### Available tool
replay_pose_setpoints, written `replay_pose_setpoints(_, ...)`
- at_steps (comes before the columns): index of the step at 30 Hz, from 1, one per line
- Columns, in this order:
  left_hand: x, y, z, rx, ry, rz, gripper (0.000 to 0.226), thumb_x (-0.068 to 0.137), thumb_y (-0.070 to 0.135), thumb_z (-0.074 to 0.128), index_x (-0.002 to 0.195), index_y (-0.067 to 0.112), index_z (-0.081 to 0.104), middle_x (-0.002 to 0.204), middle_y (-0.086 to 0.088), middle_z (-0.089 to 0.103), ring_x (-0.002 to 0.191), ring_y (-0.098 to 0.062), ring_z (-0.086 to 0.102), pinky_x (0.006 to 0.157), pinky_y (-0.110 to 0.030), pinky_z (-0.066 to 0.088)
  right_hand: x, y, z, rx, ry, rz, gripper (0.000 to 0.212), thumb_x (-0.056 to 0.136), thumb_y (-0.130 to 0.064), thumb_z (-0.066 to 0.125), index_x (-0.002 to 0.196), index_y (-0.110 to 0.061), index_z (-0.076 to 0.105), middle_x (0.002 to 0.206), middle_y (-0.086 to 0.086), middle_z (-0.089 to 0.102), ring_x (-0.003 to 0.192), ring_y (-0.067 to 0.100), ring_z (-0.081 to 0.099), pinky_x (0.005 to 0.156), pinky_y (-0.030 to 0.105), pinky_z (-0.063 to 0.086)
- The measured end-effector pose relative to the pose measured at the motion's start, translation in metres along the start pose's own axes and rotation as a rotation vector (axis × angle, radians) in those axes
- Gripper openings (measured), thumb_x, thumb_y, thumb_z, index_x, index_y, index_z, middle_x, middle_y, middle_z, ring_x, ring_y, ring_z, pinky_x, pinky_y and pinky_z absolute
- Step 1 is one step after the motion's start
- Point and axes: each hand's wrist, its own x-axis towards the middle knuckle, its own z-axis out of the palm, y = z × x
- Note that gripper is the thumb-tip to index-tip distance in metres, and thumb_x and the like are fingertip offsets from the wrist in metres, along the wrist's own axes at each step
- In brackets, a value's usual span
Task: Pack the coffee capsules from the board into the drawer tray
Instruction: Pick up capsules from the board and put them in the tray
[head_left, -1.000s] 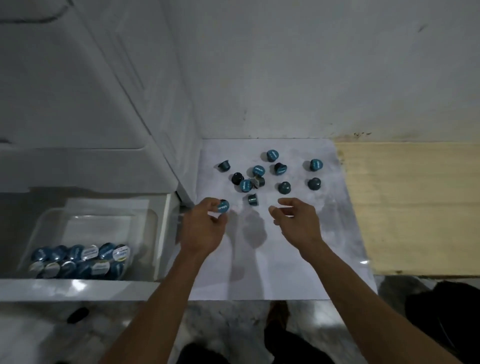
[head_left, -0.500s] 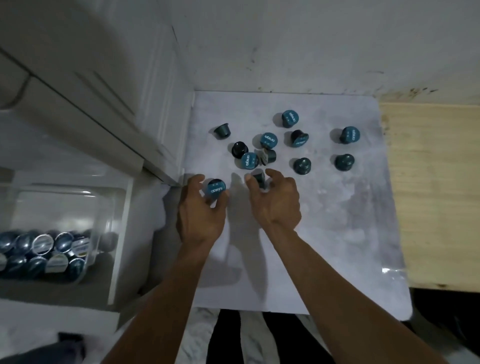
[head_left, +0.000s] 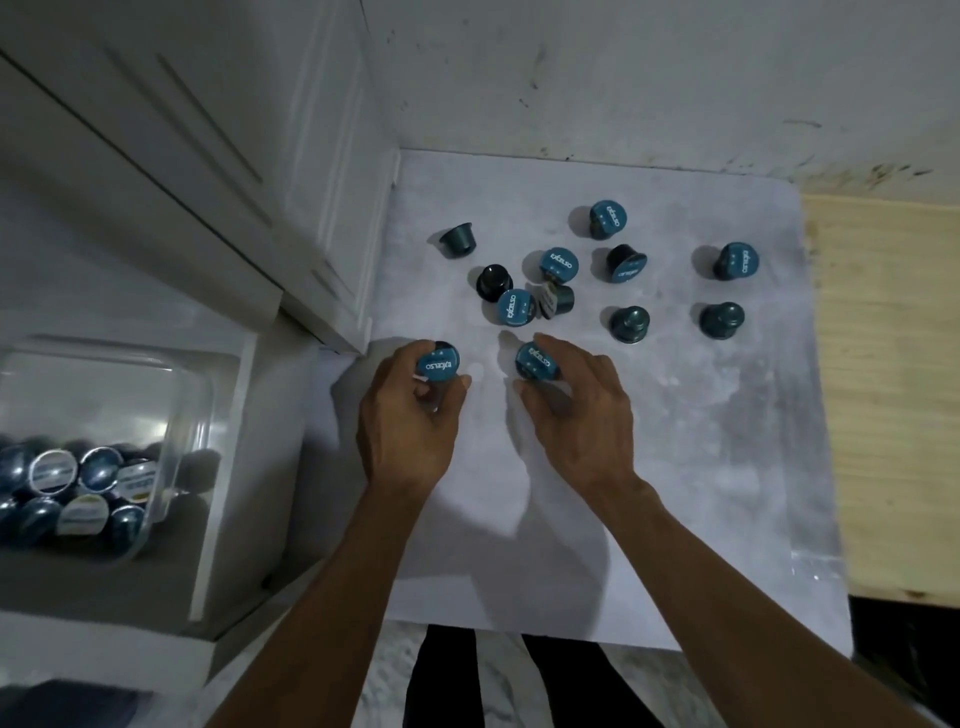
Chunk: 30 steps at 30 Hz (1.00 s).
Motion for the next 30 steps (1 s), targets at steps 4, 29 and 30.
replay_pose_setpoints(4,-0.005,-0.003,0.004,-0.109,0.049,-0.034,0.035,0.084,0.014,0.075,0.115,0.020,0.061,0.118,0.002,0.065,0.107,-0.014,0.063,0.100,-0.043,0.051,-0.001,0.013,0.002,-0.002,0.048,-0.088,0.038,0.083,-0.023,0.078,0.116,-0.009,0.068,0.113,0.007,0.071,0.099,0.024,0.063,0.090,0.018,0.044)
replay_pose_setpoints(29,-0.069,0.085,-0.073,-0.011,0.198,0.200,0.026,0.082,0.013,0.076,0.107,0.015,0.070,0.094,0.006,0.069,0.068,-0.002,0.062,0.056,-0.009,0.044,-0.026,-0.053,-0.079,0.327,0.107,-0.142,0.024,0.081,-0.024,0.080,0.101,-0.012,0.074,0.097,-0.001,0.073,0.069,0.012,0.064,0.050,0.027,0.049)
replay_pose_setpoints(30,-0.070,0.092,-0.082,-0.010,0.210,0.217,0.026,0.081,0.012,0.076,0.106,0.014,0.070,0.092,0.006,0.069,0.067,-0.003,0.063,0.057,-0.008,0.043,-0.025,-0.062,-0.083,0.347,0.113,-0.142,0.024,0.081,-0.024,0.080,0.101,-0.012,0.074,0.097,0.000,0.073,0.069,0.013,0.064,0.049,0.029,0.049)
